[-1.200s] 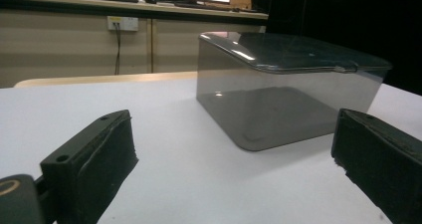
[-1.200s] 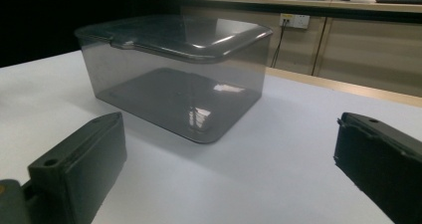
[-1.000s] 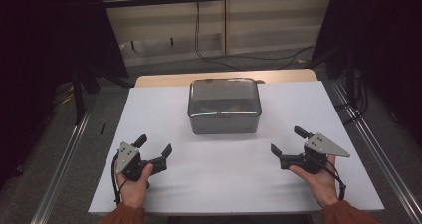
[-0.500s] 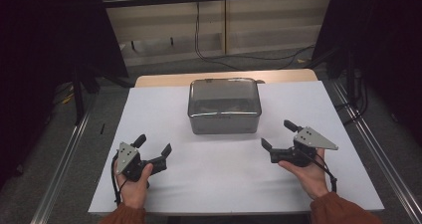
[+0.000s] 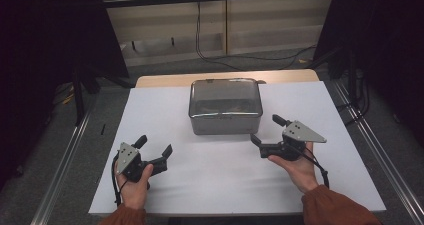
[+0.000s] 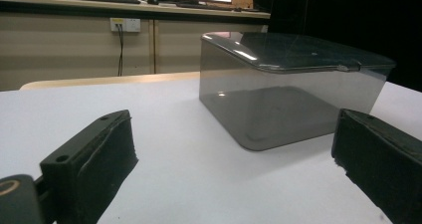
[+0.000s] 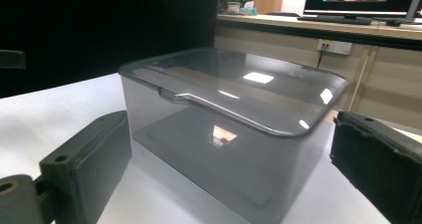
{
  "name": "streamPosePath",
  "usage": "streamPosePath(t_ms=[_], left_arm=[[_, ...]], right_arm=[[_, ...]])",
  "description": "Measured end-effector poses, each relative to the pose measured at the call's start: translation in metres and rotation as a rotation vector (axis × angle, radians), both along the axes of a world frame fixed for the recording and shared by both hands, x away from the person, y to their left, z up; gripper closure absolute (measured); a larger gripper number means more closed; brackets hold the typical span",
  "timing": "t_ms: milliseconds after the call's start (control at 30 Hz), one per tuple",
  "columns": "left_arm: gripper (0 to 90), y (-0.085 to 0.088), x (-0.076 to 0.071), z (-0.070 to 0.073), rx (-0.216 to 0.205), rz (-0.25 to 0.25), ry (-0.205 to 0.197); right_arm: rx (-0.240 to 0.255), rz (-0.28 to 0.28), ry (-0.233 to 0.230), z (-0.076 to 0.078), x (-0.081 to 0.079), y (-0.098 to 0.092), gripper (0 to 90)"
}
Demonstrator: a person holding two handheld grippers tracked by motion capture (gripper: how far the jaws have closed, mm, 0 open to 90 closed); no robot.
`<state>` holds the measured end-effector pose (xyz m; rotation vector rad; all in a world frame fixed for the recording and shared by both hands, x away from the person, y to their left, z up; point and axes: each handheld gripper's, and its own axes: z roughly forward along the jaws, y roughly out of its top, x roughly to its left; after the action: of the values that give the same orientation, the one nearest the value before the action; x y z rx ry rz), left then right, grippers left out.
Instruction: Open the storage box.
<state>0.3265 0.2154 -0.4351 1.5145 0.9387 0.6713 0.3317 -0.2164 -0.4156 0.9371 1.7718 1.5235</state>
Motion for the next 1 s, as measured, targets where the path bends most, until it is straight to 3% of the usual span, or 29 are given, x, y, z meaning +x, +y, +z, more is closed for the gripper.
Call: streamPosePath(t_ms=[533, 633, 767, 833, 967, 1000], left_arm=[[3.2, 0.000, 0.000, 0.000, 0.003, -0.010, 0.004], [3.2, 0.000, 0.000, 0.000, 0.004, -0.009, 0.003], [3.2, 0.001, 0.000, 0.000, 0.012, -0.002, 0.000], [3.2, 0.001, 0.001, 0.000, 0.006, 0.008, 0.002], [3.2, 0.003, 0.002, 0.000, 0.000, 0.026, 0.013], [3.2, 0.003, 0.002, 0.000, 0.000, 0.026, 0.013]], right_arm=[[0.006, 0.046, -0.029, 0.016, 0.015, 0.026, 2.7], [-0.022, 0.055, -0.040, 0.018, 0.019, 0.033, 2.6], [-0.111, 0.062, -0.071, 0.020, 0.026, 0.043, 2.7], [-0.120, 0.063, -0.072, 0.019, 0.029, 0.045, 2.7], [-0.198, 0.058, -0.098, 0.019, 0.034, 0.051, 5.5], [-0.198, 0.058, -0.098, 0.019, 0.034, 0.051, 5.5]])
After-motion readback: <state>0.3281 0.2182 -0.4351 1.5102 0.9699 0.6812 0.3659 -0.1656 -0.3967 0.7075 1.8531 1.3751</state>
